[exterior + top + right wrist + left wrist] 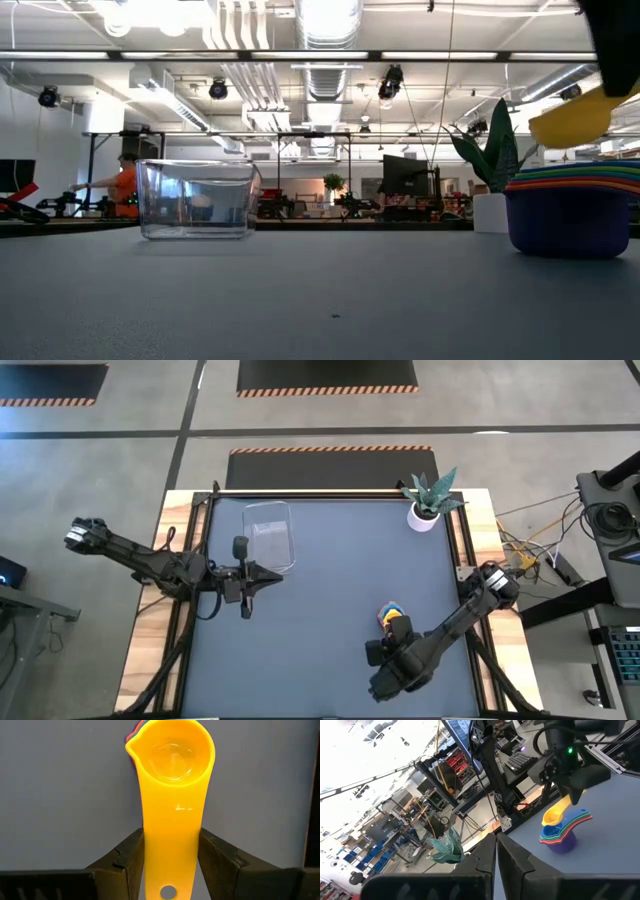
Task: Nest measuring cups in basket
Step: Stack the yellow measuring cup on top of the blue measuring cup
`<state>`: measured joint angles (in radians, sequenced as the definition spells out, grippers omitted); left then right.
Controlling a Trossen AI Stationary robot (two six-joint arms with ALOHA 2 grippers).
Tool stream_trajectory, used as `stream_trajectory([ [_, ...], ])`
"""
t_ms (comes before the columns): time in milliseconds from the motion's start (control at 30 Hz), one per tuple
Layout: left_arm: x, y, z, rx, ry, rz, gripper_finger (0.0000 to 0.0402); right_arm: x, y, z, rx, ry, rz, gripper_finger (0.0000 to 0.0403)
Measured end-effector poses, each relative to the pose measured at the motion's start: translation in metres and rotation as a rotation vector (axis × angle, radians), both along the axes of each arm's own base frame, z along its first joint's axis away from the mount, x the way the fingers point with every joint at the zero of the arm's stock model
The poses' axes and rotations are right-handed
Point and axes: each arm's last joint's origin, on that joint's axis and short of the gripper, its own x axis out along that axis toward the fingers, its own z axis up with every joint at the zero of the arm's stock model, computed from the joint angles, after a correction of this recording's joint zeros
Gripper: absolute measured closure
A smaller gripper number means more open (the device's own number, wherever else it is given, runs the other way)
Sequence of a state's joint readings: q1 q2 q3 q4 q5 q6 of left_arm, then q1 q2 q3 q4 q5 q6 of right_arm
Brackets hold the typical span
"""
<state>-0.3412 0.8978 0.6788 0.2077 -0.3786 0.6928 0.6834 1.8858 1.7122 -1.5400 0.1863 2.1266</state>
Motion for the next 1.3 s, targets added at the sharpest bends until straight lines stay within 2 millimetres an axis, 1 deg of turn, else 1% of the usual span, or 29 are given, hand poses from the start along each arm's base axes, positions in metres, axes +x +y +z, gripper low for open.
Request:
stream_trajectory([
  [200,0.0,0.0,0.0,0.002,0.0,0.0,0.0402,0.003,-0.008,-0.008,-0.015,0.03,0.002,0.0252],
  [500,0.0,0.0,0.0,0.002,-0.001,0.0,0.0402,0.002,-0.008,-0.012,-0.018,0.03,-0.008,0.0252],
  [833,-0.001,0.0,0.001,0.0,-0.004,0.0,0.0402,0.0,-0.011,-0.027,-0.044,0.024,-0.03,0.0252],
  [1067,-0.001,0.0,0.001,0.0,-0.004,-0.001,0.0402,0.0,-0.011,-0.028,-0.064,0.008,-0.032,0.0252],
  [1167,-0.001,0.0,0.001,0.0,-0.004,-0.001,0.0402,0.001,-0.012,-0.028,-0.069,-0.001,-0.033,0.0245],
  [1300,-0.001,0.0,0.001,0.0,-0.004,0.0,0.0402,0.002,-0.012,-0.028,-0.064,-0.007,-0.033,0.0226],
])
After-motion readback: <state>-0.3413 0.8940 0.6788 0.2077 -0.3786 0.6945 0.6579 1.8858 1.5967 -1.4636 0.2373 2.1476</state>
